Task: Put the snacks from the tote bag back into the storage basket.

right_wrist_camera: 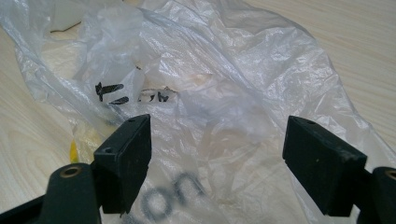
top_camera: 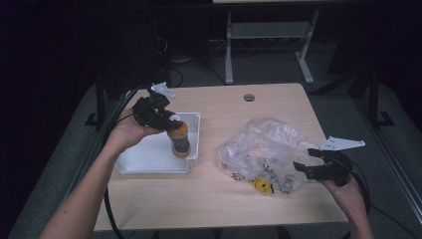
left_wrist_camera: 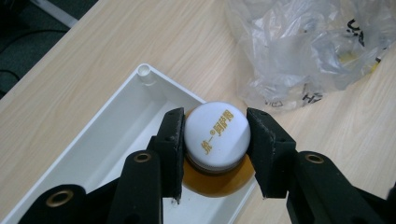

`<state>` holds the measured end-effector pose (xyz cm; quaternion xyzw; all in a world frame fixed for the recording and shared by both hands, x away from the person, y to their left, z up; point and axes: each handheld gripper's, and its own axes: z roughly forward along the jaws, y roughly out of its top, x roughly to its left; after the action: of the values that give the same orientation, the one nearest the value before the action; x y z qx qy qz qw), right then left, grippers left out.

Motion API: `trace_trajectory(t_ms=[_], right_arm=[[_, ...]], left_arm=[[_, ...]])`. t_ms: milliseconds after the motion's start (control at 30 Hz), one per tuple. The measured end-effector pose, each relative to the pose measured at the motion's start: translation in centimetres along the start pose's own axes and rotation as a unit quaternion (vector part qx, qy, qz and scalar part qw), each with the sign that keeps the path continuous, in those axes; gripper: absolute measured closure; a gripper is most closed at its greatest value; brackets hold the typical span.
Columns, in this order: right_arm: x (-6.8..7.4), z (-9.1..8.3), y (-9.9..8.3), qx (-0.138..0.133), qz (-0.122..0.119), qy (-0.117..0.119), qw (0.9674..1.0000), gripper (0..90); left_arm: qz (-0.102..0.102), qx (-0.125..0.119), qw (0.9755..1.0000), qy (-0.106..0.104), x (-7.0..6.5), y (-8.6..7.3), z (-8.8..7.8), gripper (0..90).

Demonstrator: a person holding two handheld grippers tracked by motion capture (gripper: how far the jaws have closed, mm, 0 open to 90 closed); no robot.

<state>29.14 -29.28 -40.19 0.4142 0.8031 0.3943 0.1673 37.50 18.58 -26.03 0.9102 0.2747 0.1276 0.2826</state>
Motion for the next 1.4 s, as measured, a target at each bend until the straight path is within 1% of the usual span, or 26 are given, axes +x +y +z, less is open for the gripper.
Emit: trace_trajectory(t_ms=[33,100,267,300,333,467,533,667,700,800,933,1000,1033,1067,1167,1267,1400], right_arm=[[0.0,0.0,0.0,0.000,0.000,0.000,1.0000,23.4],[-0.1,0.0,0.0,-0.002,0.000,0.000,1.0000,23.2],[-0.1,-0.1,0.0,-0.003,0.000,-0.002,1.0000,22.6],[-0.1,-0.1,0.0,-0.003,0.000,-0.002,1.0000,22.6],[-0.1,-0.1,0.0,-0.004,0.001,-0.002,1.0000,22.6],[-0.1,-0.2,0.0,-0.005,0.001,-0.003,1.0000,22.6],[-0.2,-0.2,0.0,-0.005,0.000,-0.004,1.0000,22.6],[-0.1,-0.2,0.0,-0.006,0.002,-0.004,1.0000,22.6],[-0.1,-0.2,0.0,-0.004,0.001,-0.004,1.0000,22.5],[-0.2,-0.2,0.0,-0.003,0.000,-0.005,1.0000,22.4],[-0.2,-0.2,-0.1,-0.003,0.002,-0.006,1.0000,22.1],[-0.2,-0.3,-0.1,-0.002,0.005,-0.006,1.0000,22.1],[-0.2,-0.3,-0.1,-0.005,0.002,-0.006,1.0000,22.1],[-0.1,-0.3,-0.1,-0.004,0.001,-0.006,1.0000,22.1],[-0.1,-0.2,-0.1,-0.002,0.002,-0.006,1.0000,22.1],[0.0,-0.3,-0.1,-0.003,0.000,-0.007,1.0000,22.1],[0.0,-0.4,-0.1,-0.004,0.000,-0.006,1.0000,22.1]], left_arm=[[0.001,0.000,1.0000,0.004,0.0,-0.1,0.2,59.1],[0.000,0.006,1.0000,0.003,-0.1,-0.2,0.5,59.1],[0.002,0.010,0.9999,-0.004,0.0,-0.7,1.2,59.1],[-0.002,0.008,1.0000,-0.006,0.0,-0.8,1.3,59.1],[0.001,0.009,0.9999,-0.008,0.0,-0.9,1.5,59.1],[0.000,0.012,0.9999,-0.011,0.0,-1.2,2.1,59.1],[0.003,0.018,0.9998,-0.013,-0.1,-1.3,2.4,59.1],[0.003,0.016,0.9997,-0.018,0.0,-1.5,2.7,59.0],[0.002,0.019,0.9996,-0.020,-0.1,-1.5,2.8,59.1],[0.004,0.019,0.9996,-0.019,0.0,-1.5,3.1,59.0],[-0.006,0.022,0.9994,-0.026,0.2,-2.1,3.8,59.0],[-0.006,0.024,0.9993,-0.028,0.2,-2.5,4.2,58.9],[-0.009,0.016,0.9994,-0.030,0.3,-2.7,4.3,59.0],[-0.013,0.014,0.9993,-0.030,0.3,-2.7,4.3,59.0],[-0.007,0.015,0.9994,-0.029,0.2,-2.7,4.3,58.9],[-0.010,0.015,0.9994,-0.029,0.3,-2.7,4.3,58.9],[-0.007,0.014,0.9995,-0.029,0.2,-2.7,4.4,58.7]])
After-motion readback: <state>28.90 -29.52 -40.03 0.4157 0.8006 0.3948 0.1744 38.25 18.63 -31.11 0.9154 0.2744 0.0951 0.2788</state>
